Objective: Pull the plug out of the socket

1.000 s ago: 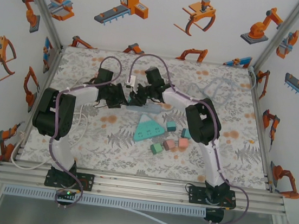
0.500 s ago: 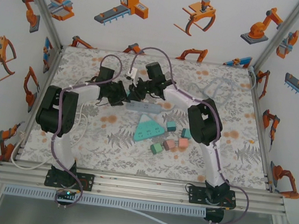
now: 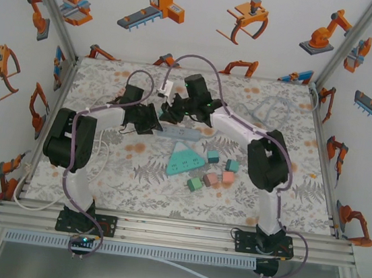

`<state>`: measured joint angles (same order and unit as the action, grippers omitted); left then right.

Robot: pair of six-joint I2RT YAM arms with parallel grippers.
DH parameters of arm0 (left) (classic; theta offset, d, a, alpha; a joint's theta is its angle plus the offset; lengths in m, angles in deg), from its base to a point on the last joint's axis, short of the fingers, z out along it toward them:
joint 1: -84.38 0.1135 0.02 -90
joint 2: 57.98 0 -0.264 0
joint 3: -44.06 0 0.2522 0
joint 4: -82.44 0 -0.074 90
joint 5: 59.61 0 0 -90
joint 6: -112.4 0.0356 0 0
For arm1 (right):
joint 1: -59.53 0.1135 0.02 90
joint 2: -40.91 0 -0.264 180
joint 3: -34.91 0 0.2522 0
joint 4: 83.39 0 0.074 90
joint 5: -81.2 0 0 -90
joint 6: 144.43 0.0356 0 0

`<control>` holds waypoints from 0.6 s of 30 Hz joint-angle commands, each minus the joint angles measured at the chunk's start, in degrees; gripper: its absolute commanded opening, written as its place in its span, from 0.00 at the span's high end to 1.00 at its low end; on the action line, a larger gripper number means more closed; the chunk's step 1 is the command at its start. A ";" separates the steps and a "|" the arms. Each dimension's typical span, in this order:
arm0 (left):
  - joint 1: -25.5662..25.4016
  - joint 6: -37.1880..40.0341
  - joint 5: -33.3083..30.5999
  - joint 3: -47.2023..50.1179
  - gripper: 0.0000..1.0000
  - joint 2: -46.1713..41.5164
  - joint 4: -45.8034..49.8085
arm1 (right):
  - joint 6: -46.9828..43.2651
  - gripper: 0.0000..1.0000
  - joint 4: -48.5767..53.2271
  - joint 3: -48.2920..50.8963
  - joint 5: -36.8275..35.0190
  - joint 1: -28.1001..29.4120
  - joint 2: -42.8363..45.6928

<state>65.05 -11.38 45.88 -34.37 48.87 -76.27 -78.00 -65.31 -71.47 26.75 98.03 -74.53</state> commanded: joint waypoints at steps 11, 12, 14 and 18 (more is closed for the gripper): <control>-0.62 6.80 7.03 -2.35 0.43 -20.81 2.91 | 42.91 1.00 2.66 19.13 -24.58 -5.58 31.17; -0.77 7.50 8.14 -1.77 0.41 -22.91 2.82 | 44.44 1.00 3.66 20.79 -24.54 -6.52 33.46; -1.47 9.31 10.78 -0.34 0.36 -27.91 2.84 | 48.20 1.00 5.56 25.10 -24.36 -8.99 37.78; -3.98 13.62 14.83 1.91 0.29 -35.93 4.02 | 52.87 1.00 6.70 33.28 -23.57 -14.17 44.13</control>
<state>62.67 -3.03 55.13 -34.54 16.83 -73.28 -33.26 -62.14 -42.23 4.15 86.08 -33.35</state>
